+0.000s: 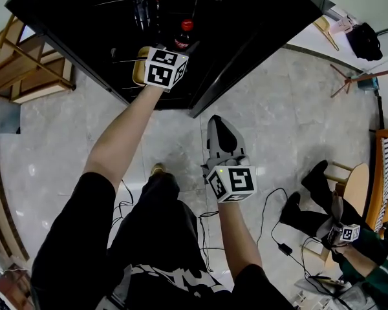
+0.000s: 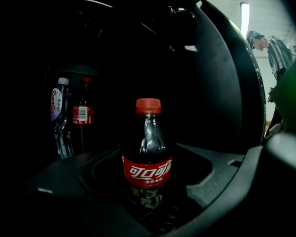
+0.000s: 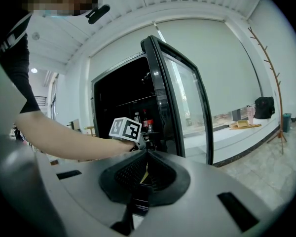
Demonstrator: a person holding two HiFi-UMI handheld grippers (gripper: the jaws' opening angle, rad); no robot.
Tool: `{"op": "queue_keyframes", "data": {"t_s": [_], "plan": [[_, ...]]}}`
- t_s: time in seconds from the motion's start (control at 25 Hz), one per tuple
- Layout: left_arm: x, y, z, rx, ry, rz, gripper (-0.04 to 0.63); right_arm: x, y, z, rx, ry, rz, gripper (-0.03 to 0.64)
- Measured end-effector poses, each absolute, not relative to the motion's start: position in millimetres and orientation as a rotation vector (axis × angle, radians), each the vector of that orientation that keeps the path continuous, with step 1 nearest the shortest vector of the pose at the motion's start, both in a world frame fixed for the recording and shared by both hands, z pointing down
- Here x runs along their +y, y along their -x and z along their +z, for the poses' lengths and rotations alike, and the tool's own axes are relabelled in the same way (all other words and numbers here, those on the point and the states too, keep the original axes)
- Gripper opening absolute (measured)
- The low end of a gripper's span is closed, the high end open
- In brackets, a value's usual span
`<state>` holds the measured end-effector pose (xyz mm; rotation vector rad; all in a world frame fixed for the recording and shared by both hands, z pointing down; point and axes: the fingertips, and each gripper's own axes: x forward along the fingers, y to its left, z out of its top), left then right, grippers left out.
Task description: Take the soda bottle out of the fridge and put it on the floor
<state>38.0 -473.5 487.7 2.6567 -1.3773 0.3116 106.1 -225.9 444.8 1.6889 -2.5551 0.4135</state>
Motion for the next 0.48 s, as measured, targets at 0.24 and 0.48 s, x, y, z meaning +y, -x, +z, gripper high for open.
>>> {"op": "queue_keyframes", "data": {"t_s": [0.24,0.48], "plan": [[-433.0,-18.9,468.9,-1.387,-2.632,0.269,0.302,-206.9,-101.0,434.6,-2.559,-1.665,0.416,0.023],[-379.2,-6.9,459.9,-1.335,-2.632,0.269,0.302,-180.9,-98.2,435.9,-2.558,-1.652,0.433,0.023]]}}
